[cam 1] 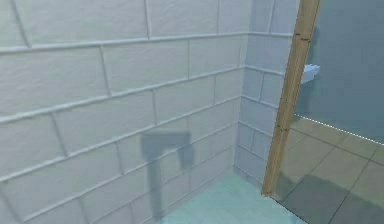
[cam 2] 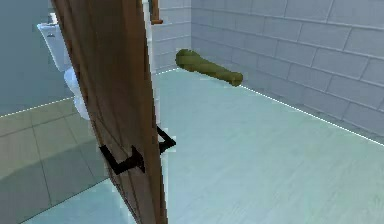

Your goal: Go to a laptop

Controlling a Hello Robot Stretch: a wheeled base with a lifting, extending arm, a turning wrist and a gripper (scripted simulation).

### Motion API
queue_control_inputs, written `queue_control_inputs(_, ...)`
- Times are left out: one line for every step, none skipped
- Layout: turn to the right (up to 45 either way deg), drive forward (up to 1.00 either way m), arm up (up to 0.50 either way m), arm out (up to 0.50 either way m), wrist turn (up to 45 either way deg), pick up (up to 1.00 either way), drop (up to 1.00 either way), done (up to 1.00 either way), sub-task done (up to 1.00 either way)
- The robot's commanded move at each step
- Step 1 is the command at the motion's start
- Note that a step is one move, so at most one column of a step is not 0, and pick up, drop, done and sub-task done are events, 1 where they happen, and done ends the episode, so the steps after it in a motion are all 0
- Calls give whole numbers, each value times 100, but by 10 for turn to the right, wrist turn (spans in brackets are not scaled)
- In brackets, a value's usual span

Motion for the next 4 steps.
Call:
queue_control_inputs(180,0,0,0,0,0,0,0,0)
queue_control_inputs(0,35,0,0,0,0,0,0,0)
queue_control_inputs(300,0,0,0,0,0,0,0,0)
queue_control_inputs(0,100,0,0,0,0,0,0,0)
